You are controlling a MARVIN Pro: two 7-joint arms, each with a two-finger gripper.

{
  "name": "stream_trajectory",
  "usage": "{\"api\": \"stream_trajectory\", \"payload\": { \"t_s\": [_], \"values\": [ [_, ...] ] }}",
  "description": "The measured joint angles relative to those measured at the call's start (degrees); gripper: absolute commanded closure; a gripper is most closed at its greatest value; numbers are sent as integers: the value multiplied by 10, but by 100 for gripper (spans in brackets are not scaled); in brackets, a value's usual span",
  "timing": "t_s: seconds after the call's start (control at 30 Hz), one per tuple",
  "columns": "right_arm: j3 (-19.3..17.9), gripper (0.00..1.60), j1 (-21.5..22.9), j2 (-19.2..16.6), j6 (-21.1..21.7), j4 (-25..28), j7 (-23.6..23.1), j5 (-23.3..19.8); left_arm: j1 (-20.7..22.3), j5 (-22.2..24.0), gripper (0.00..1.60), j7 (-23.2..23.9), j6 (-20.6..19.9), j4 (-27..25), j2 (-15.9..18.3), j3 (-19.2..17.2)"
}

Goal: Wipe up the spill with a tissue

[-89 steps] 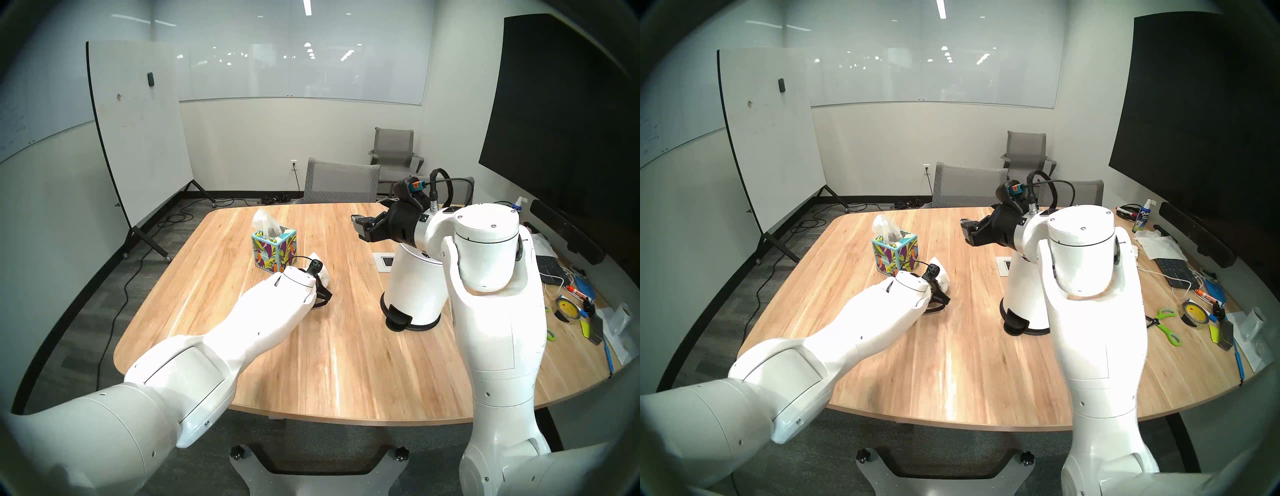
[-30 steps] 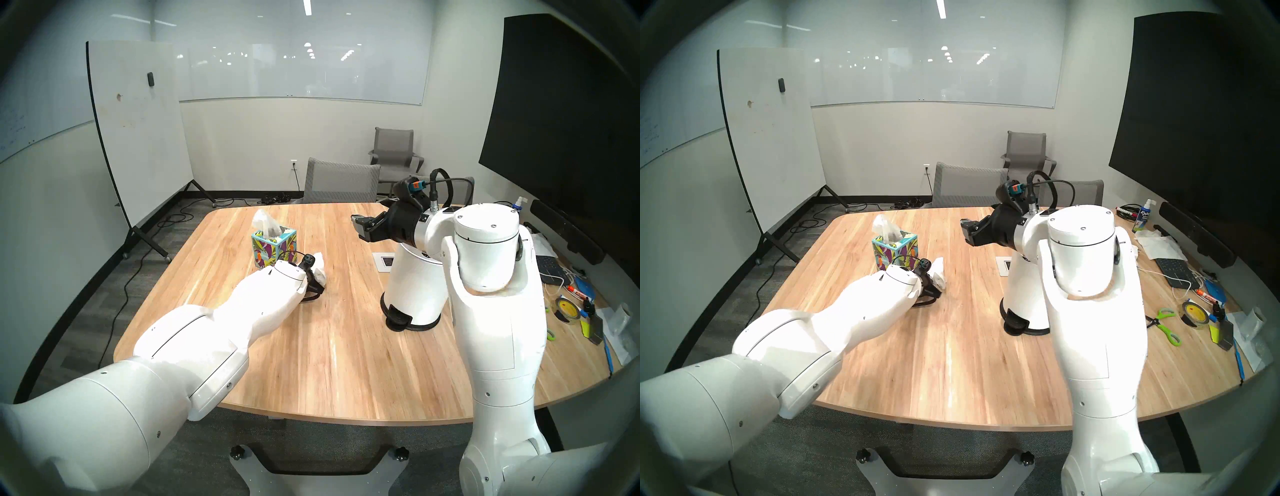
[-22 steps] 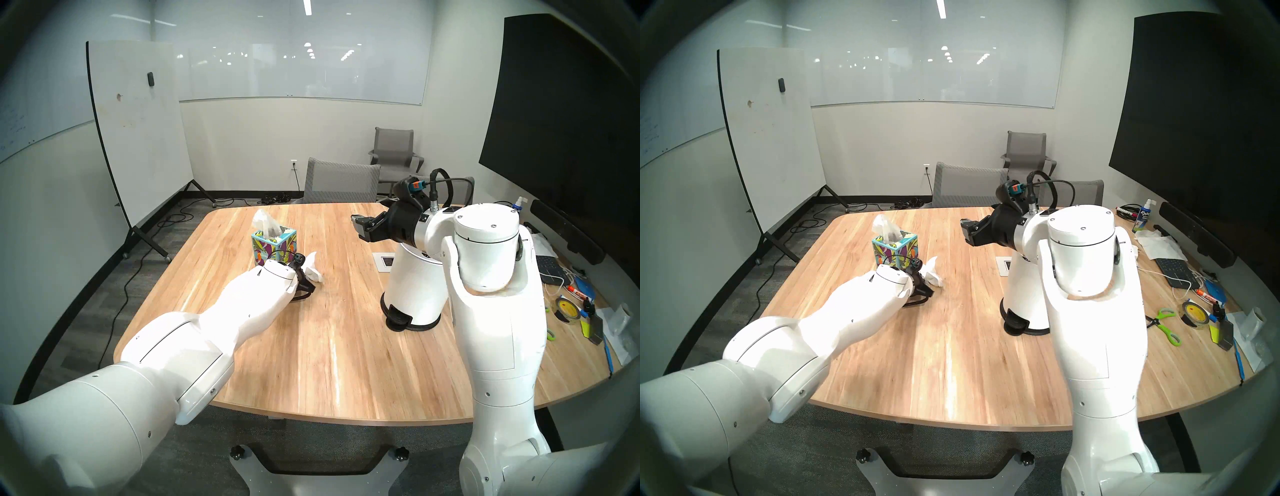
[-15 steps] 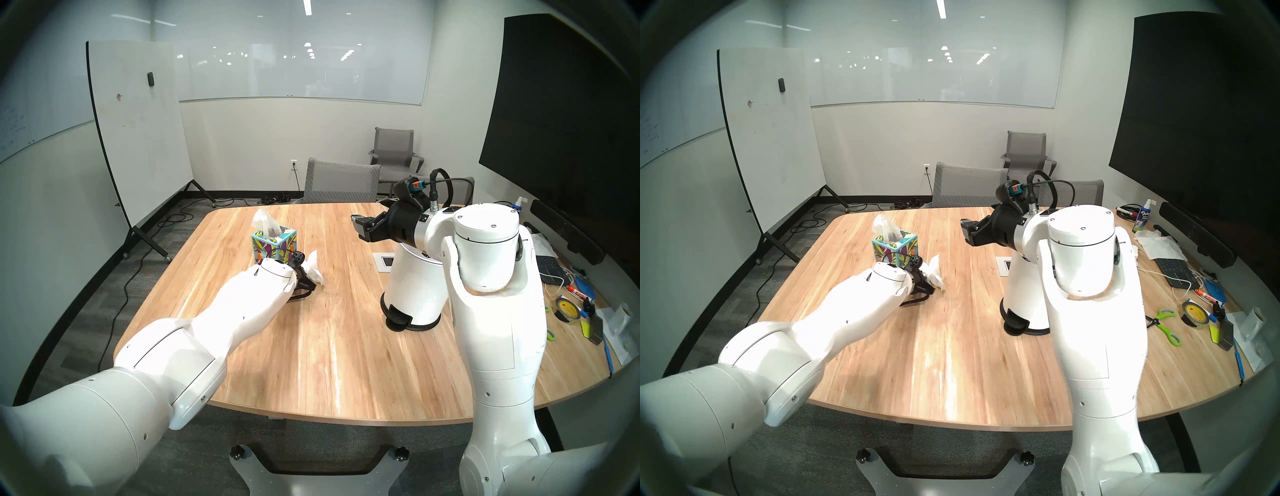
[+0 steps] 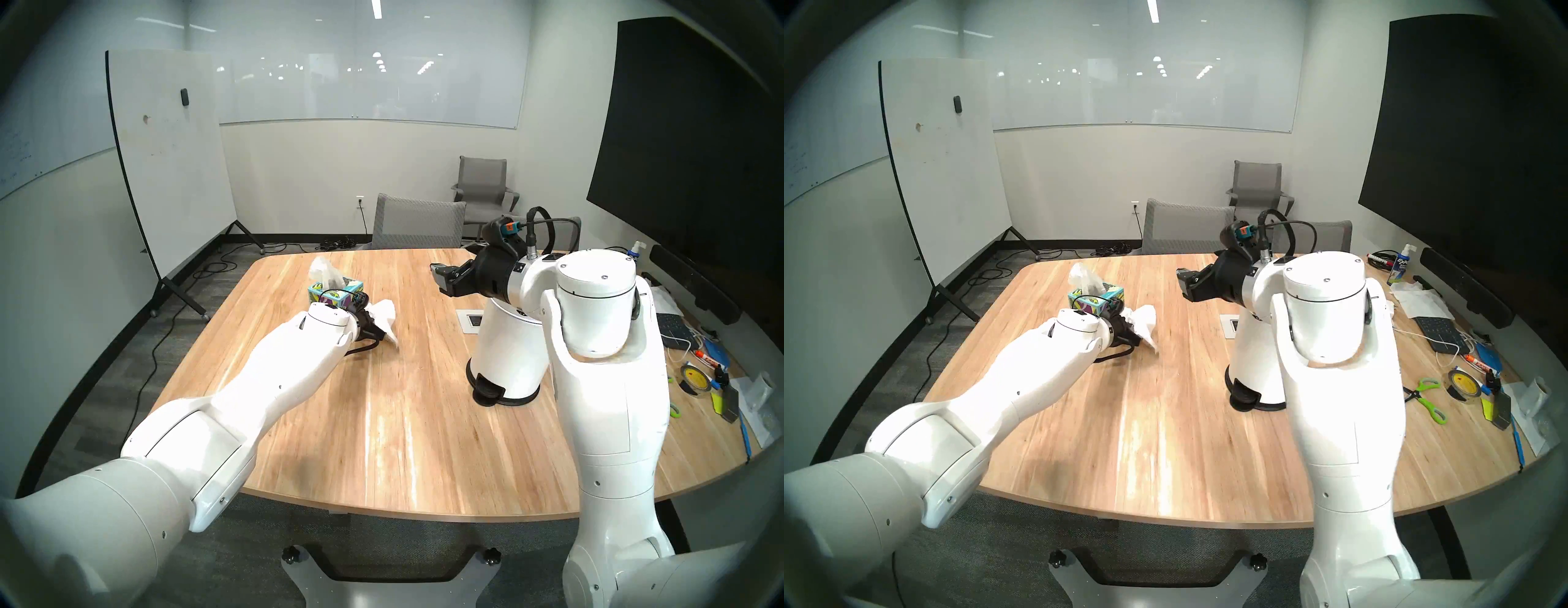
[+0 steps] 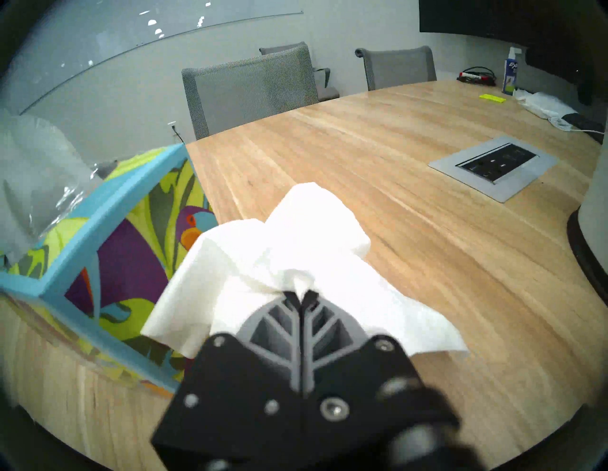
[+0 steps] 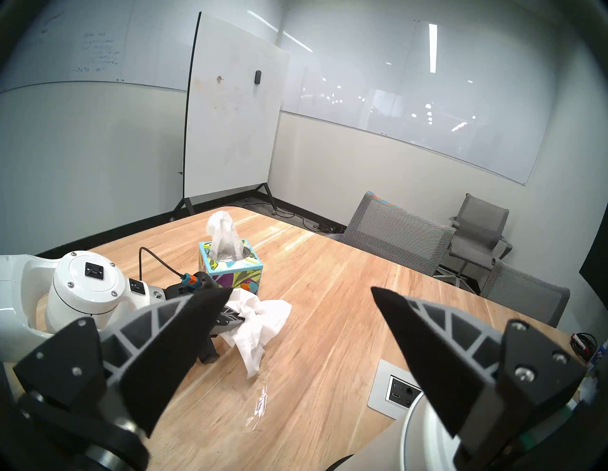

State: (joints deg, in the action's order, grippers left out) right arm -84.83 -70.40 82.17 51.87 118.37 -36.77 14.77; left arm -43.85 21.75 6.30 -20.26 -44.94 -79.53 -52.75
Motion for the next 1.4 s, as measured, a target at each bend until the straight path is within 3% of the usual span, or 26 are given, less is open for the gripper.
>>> {"api": "stream_trajectory", "payload": {
  "t_s": [0.33,1.03,1.4],
  "values": [
    [0,0,0,0,0,0,0,0,-37,7,160,1,9,-75,29,-10],
    [0,0,0,0,0,0,0,0,-120,19,160,-57,19,-232,84,-45],
    [0,0,0,0,0,0,0,0,-138,40,160,-99,-23,-315,91,-73]
  ]
}}
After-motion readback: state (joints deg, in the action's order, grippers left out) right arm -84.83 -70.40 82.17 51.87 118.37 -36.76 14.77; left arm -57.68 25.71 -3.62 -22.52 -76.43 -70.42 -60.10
